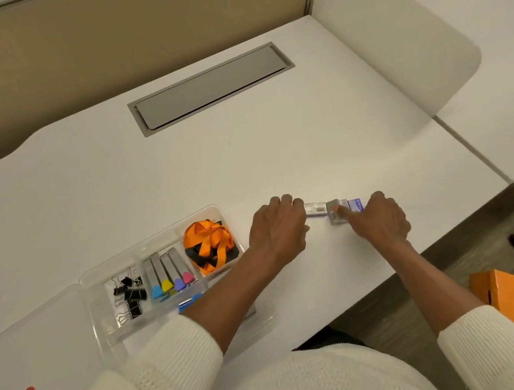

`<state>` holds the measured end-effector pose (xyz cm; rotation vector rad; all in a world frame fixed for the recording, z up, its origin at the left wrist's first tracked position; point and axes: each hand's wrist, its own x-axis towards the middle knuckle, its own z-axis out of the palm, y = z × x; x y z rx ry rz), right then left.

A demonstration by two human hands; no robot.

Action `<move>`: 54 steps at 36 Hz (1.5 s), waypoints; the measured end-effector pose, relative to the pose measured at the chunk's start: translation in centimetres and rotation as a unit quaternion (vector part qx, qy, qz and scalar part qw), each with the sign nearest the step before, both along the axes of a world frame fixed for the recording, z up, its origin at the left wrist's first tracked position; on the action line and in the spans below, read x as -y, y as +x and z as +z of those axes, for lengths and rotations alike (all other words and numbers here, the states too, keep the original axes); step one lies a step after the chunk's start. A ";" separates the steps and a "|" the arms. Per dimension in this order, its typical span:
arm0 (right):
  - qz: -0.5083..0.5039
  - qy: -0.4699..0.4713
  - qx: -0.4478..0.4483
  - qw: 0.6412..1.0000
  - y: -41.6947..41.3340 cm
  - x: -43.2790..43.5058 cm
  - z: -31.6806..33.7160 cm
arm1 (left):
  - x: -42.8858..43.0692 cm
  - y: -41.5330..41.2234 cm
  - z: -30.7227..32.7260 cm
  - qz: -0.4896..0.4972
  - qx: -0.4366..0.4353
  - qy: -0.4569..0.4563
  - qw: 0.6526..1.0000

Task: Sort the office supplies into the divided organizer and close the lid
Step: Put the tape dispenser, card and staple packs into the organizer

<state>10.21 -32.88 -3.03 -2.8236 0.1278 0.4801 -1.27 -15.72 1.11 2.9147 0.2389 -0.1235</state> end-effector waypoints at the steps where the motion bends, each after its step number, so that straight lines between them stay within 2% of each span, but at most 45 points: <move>1: 0.005 -0.003 0.000 1.000 -0.3 -0.2 0.0 | 0.1 0.5 -0.3 -0.008 0.000 0.009 1.000; 9: 0.045 0.003 0.003 0.999 -0.8 -1.4 -1.2 | 1.1 3.6 -3.2 -0.035 -0.008 -0.011 0.999; 17: 0.027 0.115 -0.048 0.992 1.0 -0.8 -2.2 | 1.0 4.6 -4.9 -0.037 -0.030 0.003 0.999; 20: 0.054 0.142 -0.036 0.988 0.8 -0.7 -2.7 | 1.3 4.9 -5.4 -0.036 -0.023 0.000 0.999; 24: 0.102 0.126 -0.038 0.986 0.3 -0.9 -2.6 | 1.7 4.8 -5.3 -0.015 -0.023 -0.014 1.000; 30: 0.108 0.168 -0.076 0.977 -0.3 -1.4 -2.1 | 1.5 2.7 -3.7 0.063 0.020 -0.071 0.995; 37: 0.129 0.248 -0.070 0.957 -3.0 -3.7 1.0 | -0.5 -2.6 -0.8 0.179 0.044 -0.166 0.969; 45: 0.213 0.310 -0.100 0.921 -9.0 -8.6 4.8 | -3.9 -13.4 2.6 0.345 0.102 -0.274 0.892; 49: 0.278 0.304 -0.128 0.902 -12.8 -11.2 5.5 | -6.2 -19.8 3.0 0.424 0.121 -0.235 0.866; 54: 0.338 0.280 -0.143 0.887 -17.6 -14.5 5.2 | -8.5 -26.2 1.6 0.474 0.091 -0.130 0.866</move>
